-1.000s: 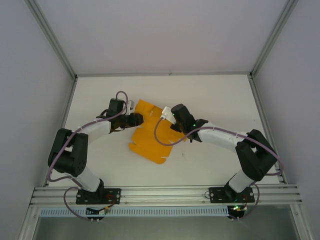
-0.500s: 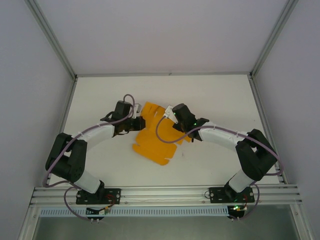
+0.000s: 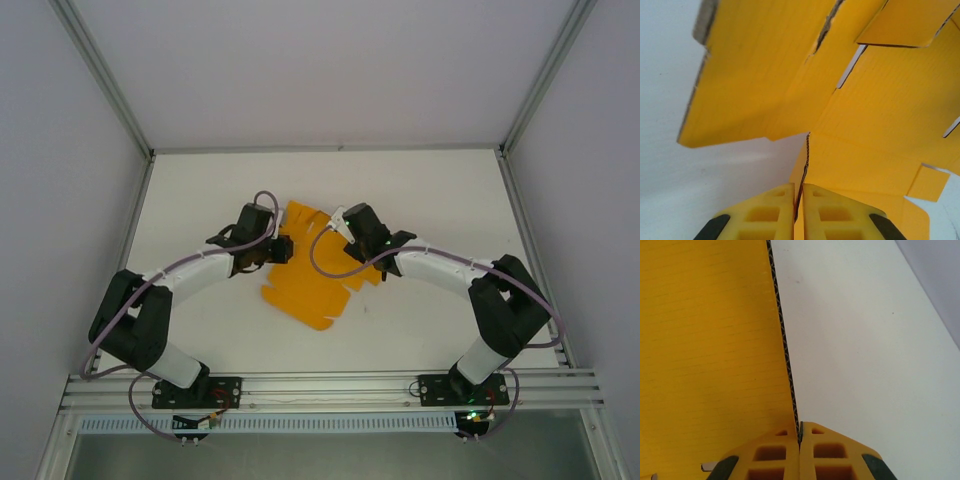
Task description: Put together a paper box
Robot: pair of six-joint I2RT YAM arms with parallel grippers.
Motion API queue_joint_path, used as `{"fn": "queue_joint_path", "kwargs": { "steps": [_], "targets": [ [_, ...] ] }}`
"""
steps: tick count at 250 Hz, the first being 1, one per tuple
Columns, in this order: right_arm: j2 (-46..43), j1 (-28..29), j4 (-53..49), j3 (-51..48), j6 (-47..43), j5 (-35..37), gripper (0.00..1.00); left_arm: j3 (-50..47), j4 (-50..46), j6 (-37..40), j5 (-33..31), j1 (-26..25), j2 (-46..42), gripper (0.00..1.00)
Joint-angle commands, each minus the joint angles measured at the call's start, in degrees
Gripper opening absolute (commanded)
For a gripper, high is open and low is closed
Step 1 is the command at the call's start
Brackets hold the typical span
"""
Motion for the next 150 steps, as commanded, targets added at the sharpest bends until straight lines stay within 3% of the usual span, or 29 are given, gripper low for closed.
{"fn": "queue_joint_path", "kwargs": {
  "steps": [1, 80, 150],
  "targets": [
    [0.5, -0.6, -2.0, 2.1, 3.8, -0.8, 0.00, -1.4, 0.7, 0.0, 1.4, 0.2, -0.6, 0.11],
    [0.4, -0.4, -0.5, 1.6, 1.8, -4.4, 0.00, 2.0, 4.0, 3.1, 6.1, -3.1, 4.8, 0.12],
    [0.7, 0.1, 0.8, 1.9, 0.0, -5.1, 0.00, 5.7, 6.4, 1.2, 9.0, -4.4, 14.0, 0.35]
  ]
}}
